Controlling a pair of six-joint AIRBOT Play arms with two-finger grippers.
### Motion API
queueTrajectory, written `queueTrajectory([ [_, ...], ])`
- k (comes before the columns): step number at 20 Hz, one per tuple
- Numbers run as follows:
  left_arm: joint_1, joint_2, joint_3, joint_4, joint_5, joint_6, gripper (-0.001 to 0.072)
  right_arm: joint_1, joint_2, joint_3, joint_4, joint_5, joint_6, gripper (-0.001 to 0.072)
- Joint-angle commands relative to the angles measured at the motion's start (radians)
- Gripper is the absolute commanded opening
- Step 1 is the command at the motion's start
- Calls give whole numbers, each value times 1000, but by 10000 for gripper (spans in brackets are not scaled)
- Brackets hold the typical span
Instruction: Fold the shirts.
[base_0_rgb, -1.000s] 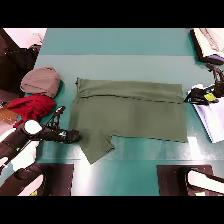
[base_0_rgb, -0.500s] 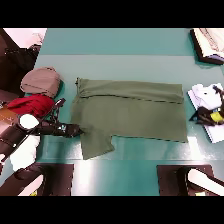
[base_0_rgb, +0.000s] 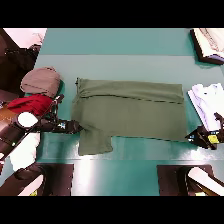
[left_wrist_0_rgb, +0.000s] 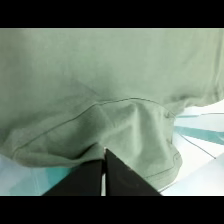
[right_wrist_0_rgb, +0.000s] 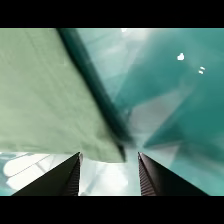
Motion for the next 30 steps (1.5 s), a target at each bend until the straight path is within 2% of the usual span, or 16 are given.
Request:
queueTrajectory([
  [1,0,0,1,0,3,0,28,26,-16,-26,33,-50,-10,406],
  [2,0,0,1,0,0,0,28,50,-29,-26,35,-55,-10,404],
  [4,0,0,1,0,-11,0,28,104,-50,-26,31,-70,-10,256],
  [6,0,0,2,3,-35,3,27,135,-37,-26,29,-90,-10,137],
  [7,0,1,3,13,-59,3,27,143,-18,-26,28,-95,-10,41],
  [8,0,1,8,29,-90,2,26,142,9,-22,17,-91,-10,19],
  [11,0,5,40,88,-216,-8,25,142,100,21,-130,8,-8,18],
  [15,0,5,66,79,-374,-12,25,142,261,68,-346,174,-8,18],
  [18,0,5,75,27,-419,-19,25,142,367,68,-395,225,-9,18],
  [21,0,5,165,9,-359,-16,26,157,403,68,-321,182,-9,17],
  [23,0,3,249,14,-251,0,26,183,376,81,-256,155,-8,17],
  [26,0,-64,370,46,-142,1,26,225,275,176,-169,116,2,17],
  [30,3,-250,506,47,-38,51,27,288,106,342,-88,26,7,16],
])
